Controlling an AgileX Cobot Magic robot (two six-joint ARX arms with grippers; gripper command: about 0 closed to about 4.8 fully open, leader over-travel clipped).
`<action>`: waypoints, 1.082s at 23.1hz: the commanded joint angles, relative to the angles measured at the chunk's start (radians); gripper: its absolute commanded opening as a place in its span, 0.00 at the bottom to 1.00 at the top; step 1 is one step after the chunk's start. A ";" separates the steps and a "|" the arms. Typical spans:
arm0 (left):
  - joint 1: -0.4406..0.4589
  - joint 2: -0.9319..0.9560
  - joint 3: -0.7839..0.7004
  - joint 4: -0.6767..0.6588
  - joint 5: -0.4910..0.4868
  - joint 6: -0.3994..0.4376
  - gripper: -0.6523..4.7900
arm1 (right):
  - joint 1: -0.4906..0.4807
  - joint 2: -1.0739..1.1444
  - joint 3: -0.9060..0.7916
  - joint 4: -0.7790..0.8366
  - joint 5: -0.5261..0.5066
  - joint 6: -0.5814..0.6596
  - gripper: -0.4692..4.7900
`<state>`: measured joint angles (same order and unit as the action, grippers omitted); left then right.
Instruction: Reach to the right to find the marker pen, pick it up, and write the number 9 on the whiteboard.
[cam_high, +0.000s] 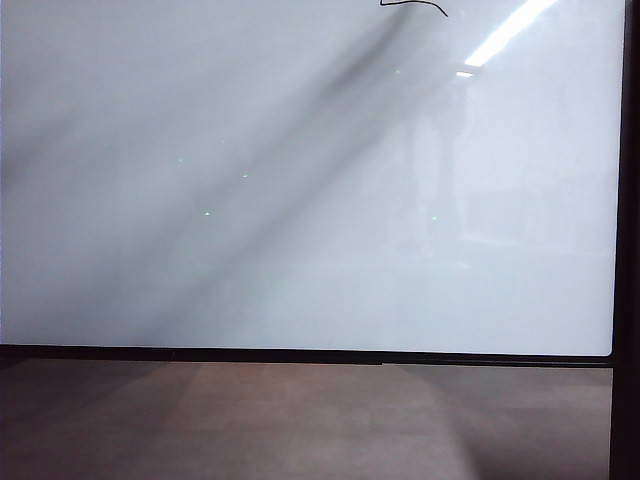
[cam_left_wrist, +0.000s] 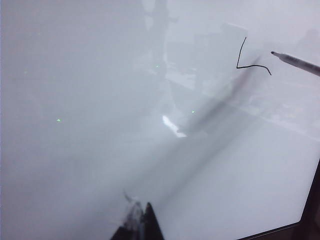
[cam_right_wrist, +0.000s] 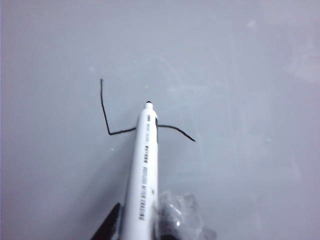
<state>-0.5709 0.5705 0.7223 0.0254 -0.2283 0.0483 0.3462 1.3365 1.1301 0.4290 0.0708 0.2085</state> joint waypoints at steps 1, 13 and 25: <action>0.000 -0.001 0.004 0.012 0.001 -0.003 0.11 | 0.008 0.010 0.032 0.010 -0.029 0.000 0.08; 0.000 -0.001 0.004 0.017 0.002 -0.003 0.11 | 0.057 0.081 0.146 -0.020 -0.068 -0.026 0.08; 0.000 -0.001 0.004 0.018 0.004 -0.003 0.11 | 0.056 0.086 0.146 -0.002 -0.046 -0.027 0.08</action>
<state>-0.5713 0.5701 0.7223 0.0265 -0.2279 0.0483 0.4026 1.4265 1.2675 0.4034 0.0196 0.1856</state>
